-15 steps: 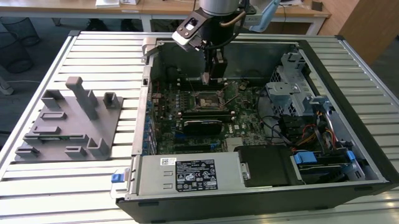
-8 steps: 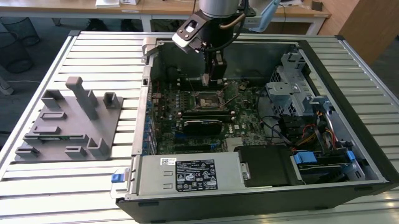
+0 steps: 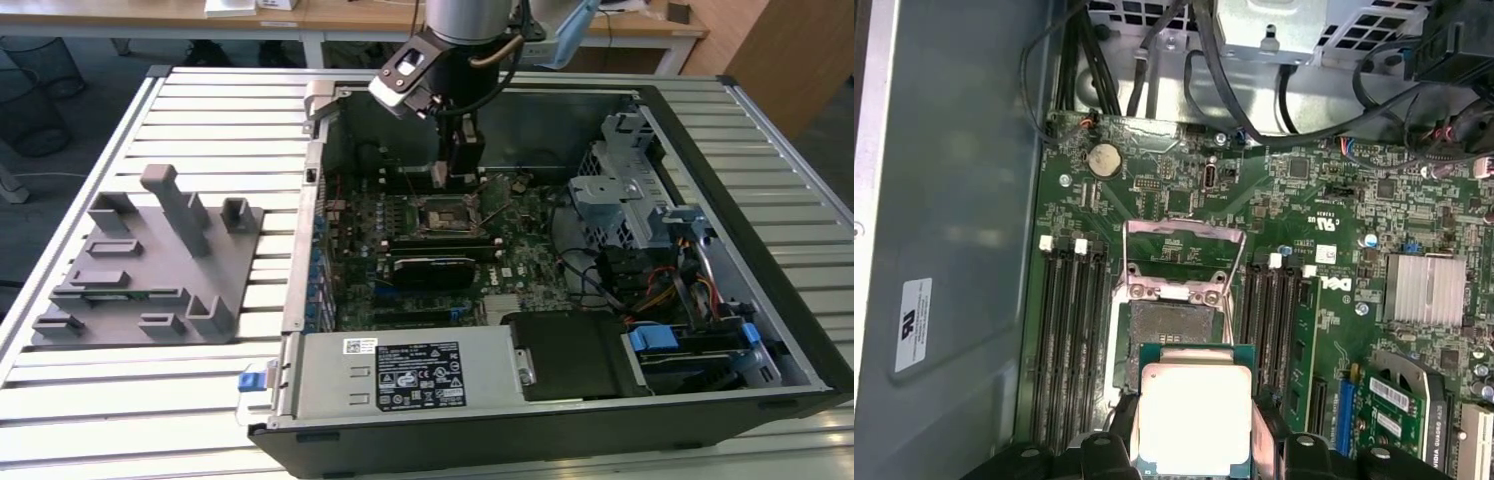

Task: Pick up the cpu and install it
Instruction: 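Place the cpu into insertion slot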

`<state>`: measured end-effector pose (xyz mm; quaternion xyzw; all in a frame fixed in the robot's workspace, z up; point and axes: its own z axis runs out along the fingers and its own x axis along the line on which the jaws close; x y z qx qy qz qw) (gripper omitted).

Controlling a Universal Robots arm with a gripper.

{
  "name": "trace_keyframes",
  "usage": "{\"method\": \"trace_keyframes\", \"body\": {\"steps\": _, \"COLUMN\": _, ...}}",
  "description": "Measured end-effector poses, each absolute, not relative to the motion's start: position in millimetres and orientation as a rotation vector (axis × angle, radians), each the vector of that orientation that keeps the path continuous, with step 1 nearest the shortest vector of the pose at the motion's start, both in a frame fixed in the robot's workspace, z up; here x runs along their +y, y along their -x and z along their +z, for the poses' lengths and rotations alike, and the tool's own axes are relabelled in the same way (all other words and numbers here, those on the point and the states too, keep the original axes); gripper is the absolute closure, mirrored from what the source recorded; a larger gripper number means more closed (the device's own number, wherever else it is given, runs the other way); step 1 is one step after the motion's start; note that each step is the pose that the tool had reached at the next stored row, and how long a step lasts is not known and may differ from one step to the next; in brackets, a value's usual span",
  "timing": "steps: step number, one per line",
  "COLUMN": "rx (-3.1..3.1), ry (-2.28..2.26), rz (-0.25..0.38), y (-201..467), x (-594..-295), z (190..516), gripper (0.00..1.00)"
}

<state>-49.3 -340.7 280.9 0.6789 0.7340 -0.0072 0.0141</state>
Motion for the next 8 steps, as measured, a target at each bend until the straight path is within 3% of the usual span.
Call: {"method": "trace_keyframes", "body": {"steps": 8, "rx": 2.283, "ry": -2.116, "rz": -0.023, "y": 49.3, "x": -340.7, "z": 273.2, "gripper": 0.47}}
